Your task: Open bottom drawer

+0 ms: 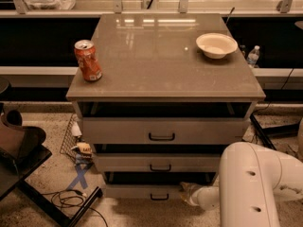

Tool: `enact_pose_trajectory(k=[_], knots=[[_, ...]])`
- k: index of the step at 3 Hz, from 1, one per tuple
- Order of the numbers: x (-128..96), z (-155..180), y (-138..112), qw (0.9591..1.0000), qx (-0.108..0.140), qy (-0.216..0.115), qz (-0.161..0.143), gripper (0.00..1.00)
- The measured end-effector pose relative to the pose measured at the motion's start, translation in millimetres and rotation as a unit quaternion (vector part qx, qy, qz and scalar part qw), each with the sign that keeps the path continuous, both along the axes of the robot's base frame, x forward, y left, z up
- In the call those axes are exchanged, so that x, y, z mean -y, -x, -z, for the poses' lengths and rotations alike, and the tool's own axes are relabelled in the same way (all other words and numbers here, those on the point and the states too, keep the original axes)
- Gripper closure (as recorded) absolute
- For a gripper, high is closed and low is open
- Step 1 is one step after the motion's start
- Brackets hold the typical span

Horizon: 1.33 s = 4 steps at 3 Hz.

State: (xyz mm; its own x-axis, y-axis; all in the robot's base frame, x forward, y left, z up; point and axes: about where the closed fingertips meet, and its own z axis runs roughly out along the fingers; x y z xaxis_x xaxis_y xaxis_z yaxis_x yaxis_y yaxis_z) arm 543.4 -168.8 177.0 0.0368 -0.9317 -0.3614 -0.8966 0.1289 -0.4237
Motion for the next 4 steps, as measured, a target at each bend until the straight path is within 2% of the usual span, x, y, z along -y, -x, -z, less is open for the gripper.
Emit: enact_pose_trajectory(k=[1, 2, 3, 4], knots=[[0, -2, 0, 1.0, 0.0, 0.0, 0.0, 1.0], [18, -11, 19, 0.9998, -0.01, 0.009, 0.018, 1.0], [18, -11, 19, 0.9998, -0.01, 0.009, 0.018, 1.0], [29, -15, 31, 0.9992, -0.02, 0.016, 0.032, 1.0]])
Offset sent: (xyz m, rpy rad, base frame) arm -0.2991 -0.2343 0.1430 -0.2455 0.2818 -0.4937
